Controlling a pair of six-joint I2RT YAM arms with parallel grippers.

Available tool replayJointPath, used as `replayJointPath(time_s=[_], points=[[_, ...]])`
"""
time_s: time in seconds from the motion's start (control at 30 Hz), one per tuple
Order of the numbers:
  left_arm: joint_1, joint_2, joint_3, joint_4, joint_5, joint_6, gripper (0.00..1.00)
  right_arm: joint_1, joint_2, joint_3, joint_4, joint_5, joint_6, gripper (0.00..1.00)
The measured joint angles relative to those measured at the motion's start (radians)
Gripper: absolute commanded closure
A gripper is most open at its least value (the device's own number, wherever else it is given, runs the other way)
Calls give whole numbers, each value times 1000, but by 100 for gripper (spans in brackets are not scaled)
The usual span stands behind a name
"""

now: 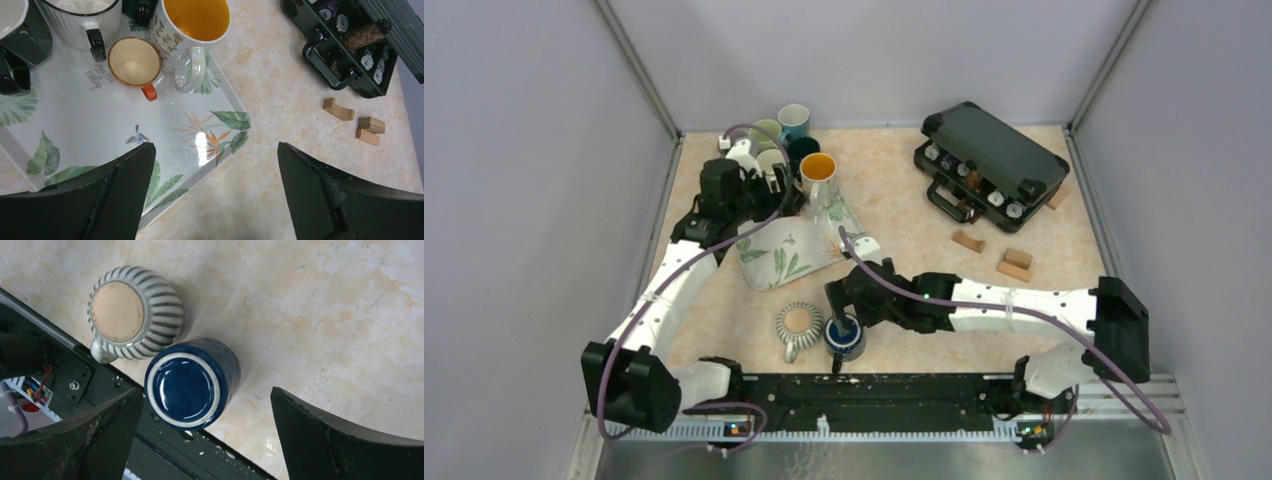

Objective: Turn the mug right side up
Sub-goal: Turn over the cup at the corner of the board.

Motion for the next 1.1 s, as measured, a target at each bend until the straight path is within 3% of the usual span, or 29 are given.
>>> replayJointPath(time_s=[0.2,0.47,1.1], points=[[18,0,-29,2,40,0,2,72,87,120,-151,45,40,1],[23,0,-34,11,87,-1,2,127,196,158,-264,48,84,1],[36,19,-44,26,129,-1,2,138,256,198,-259,53,79,1]])
